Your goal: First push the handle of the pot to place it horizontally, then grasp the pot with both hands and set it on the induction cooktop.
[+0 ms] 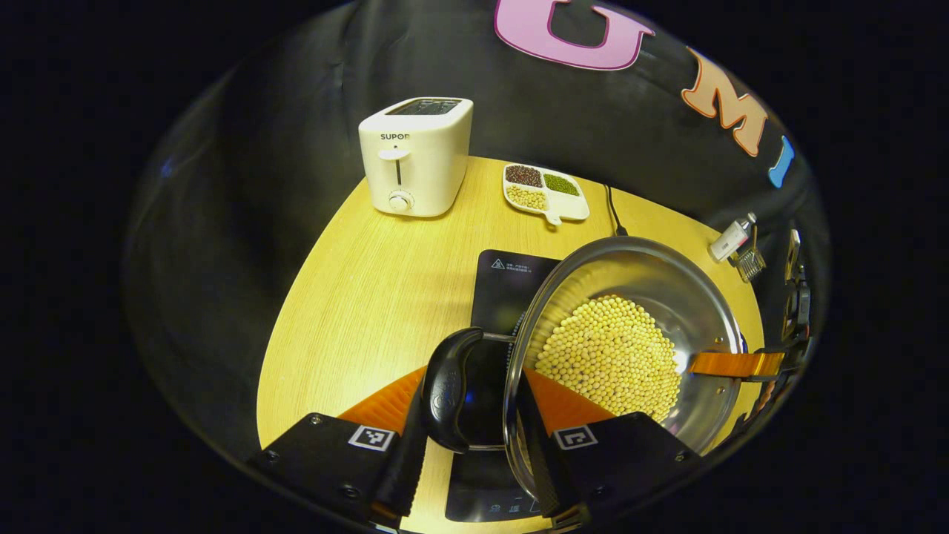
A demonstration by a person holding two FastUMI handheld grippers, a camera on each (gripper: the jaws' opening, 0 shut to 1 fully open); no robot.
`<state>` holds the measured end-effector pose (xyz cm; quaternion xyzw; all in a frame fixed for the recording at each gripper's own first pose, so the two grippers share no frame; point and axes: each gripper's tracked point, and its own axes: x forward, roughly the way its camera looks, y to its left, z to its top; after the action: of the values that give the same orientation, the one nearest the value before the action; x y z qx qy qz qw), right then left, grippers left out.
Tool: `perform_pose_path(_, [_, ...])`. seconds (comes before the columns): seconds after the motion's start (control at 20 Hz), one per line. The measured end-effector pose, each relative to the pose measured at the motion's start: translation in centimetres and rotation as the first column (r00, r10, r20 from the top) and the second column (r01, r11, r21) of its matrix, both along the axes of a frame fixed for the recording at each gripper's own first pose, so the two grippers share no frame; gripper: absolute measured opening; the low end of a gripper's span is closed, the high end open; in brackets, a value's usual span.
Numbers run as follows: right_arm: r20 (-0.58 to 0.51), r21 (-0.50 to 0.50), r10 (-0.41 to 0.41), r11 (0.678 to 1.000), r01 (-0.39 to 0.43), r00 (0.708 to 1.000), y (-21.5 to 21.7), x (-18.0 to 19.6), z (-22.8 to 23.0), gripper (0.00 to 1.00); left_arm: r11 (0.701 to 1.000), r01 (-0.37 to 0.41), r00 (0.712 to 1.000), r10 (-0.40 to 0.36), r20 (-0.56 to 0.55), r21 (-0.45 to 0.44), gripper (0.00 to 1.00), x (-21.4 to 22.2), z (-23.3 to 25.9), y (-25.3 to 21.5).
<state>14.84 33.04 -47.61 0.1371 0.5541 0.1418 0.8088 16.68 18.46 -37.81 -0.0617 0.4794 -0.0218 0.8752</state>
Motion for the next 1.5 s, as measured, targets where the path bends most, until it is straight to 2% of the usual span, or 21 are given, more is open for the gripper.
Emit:
perform_pose_path(0.1, [-0.004, -0.004, 0.012, 1.0, -0.012, 1.0, -0.2, -0.3, -0.1, 0.56, 1.0, -0.011, 1.0, 0.011, 0.0, -0.007, 0.64, -0.3, -0.2, 0.1])
perform_pose_path(0.25, [0.043, -0.012, 0.034, 0.999, -0.033, 0.998, -0.9, -0.1, 0.5, 0.78, 0.999, -0.042, 0.998, 0.041, 0.046, 0.023, 0.7, -0.2, 0.2, 0.9])
perform_pose_path(0.3, [0.067, -0.015, 0.036, 0.999, -0.035, 0.997, -1.1, 0.2, 0.9, 0.8, 0.998, -0.057, 0.997, 0.055, 0.061, 0.027, 0.81, -0.2, 0.4, 1.1])
perform_pose_path(0.35, [0.092, -0.013, 0.034, 0.999, -0.033, 0.995, -1.4, 0.5, 1.4, 0.91, 0.997, -0.073, 0.994, 0.07, 0.079, 0.03, 0.87, -0.5, 0.9, 1.5])
perform_pose_path(0.4, [0.124, -0.016, 0.029, 0.999, -0.028, 0.992, -1.9, 1.0, 1.9, 0.85, 0.996, -0.088, 0.991, 0.085, 0.1, 0.024, 1.0, -0.1, 1.1, 1.4])
perform_pose_path(0.55, [0.196, -0.002, 0.018, 1.0, -0.018, 0.98, -3.1, 1.4, 4.3, 0.93, 0.991, -0.125, 0.978, 0.116, 0.171, 0.046, 0.98, -0.3, 3.1, 2.3])
perform_pose_path(0.6, [0.21, 0.007, 0.015, 1.0, -0.017, 0.978, -3.4, 1.4, 5.2, 1.0, 0.989, -0.135, 0.972, 0.119, 0.204, 0.066, 0.99, -0.3, 4.0, 2.7])
perform_pose_path(0.65, [0.227, 0.015, 0.011, 1.0, -0.014, 0.974, -3.8, 1.3, 6.1, 0.93, 0.985, -0.146, 0.963, 0.12, 0.241, 0.095, 1.0, -0.2, 5.3, 3.2])
perform_pose_path(0.85, [0.316, 0.026, -0.017, 1.0, 0.009, 0.949, -5.9, 0.8, 10.1, 0.93, 0.974, -0.15, 0.933, 0.082, 0.35, 0.17, 0.97, -0.5, 9.7, 3.0])
perform_pose_path(1.0, [0.409, 0.012, -0.022, 1.0, 0.019, 0.912, -8.1, 0.4, 14.2, 0.92, 0.974, -0.141, 0.906, 0.055, 0.42, 0.177, 0.97, -1.4, 13.6, 0.4])
perform_pose_path(1.15, [0.52, -0.009, -0.005, 1.0, 0.011, 0.854, -10.9, -0.5, 19.3, 0.92, 0.969, -0.15, 0.846, 0.022, 0.532, 0.199, 0.96, -2.6, 19.3, -3.2])
perform_pose_path(1.2, [0.546, -0.01, 0.001, 1.0, 0.006, 0.838, -11.8, -1.0, 20.9, 0.99, 0.968, -0.153, 0.826, 0.015, 0.564, 0.198, 0.94, -3.4, 21.0, -4.6])
perform_pose_path(1.4, [0.636, -0.007, 0.018, 1.0, -0.017, 0.771, -16.4, -4.0, 26.9, 1.0, 0.983, -0.115, 0.791, 0.004, 0.611, 0.142, 0.96, -7.0, 25.7, -12.2])
perform_pose_path(1.45, [0.661, -0.018, 0.022, 1.0, -0.014, 0.75, -17.8, -4.8, 28.4, 0.99, 0.984, -0.113, 0.777, 0.001, 0.629, 0.137, 0.94, -7.9, 27.0, -13.8])
perform_pose_path(1.5, [0.685, -0.027, 0.028, 1.0, -0.013, 0.728, -19.3, -5.7, 29.8, 0.99, 0.985, -0.114, 0.759, 0.001, 0.651, 0.132, 0.96, -8.5, 28.2, -15.3])
